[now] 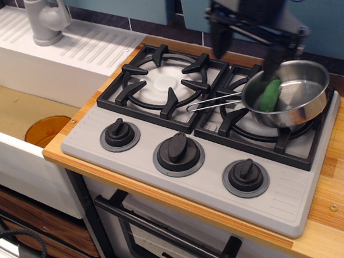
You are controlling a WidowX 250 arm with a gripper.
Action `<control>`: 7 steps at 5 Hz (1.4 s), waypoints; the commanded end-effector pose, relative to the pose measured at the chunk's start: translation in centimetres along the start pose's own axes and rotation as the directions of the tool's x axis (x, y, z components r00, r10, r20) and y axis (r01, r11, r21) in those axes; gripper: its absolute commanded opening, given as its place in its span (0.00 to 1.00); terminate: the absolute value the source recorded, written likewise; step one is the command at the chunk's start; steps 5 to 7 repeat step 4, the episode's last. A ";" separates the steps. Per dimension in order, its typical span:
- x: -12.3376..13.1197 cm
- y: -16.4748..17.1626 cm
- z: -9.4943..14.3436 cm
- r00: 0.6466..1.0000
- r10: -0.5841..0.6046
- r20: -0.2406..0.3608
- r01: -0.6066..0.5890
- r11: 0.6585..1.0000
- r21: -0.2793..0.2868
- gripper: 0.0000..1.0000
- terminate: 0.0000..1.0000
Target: Put pot or pan on stove and put pickle in pot or pan
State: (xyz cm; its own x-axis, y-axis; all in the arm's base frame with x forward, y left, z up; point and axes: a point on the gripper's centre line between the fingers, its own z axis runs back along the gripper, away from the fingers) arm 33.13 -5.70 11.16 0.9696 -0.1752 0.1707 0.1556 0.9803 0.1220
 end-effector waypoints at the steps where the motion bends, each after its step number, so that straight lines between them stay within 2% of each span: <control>1: 1.6 2.7 2.1 0.998 0.003 0.067 -0.001 1.000 -0.027 1.00 0.00; 3: 2.7 2.1 0.6 0.992 0.063 0.108 -0.056 0.996 -0.065 1.00 0.00; 4: 4.5 1.6 -1.7 0.980 0.125 0.158 -0.102 0.984 -0.143 1.00 1.00; 7: 4.5 1.6 -1.7 0.980 0.125 0.158 -0.102 0.984 -0.143 1.00 1.00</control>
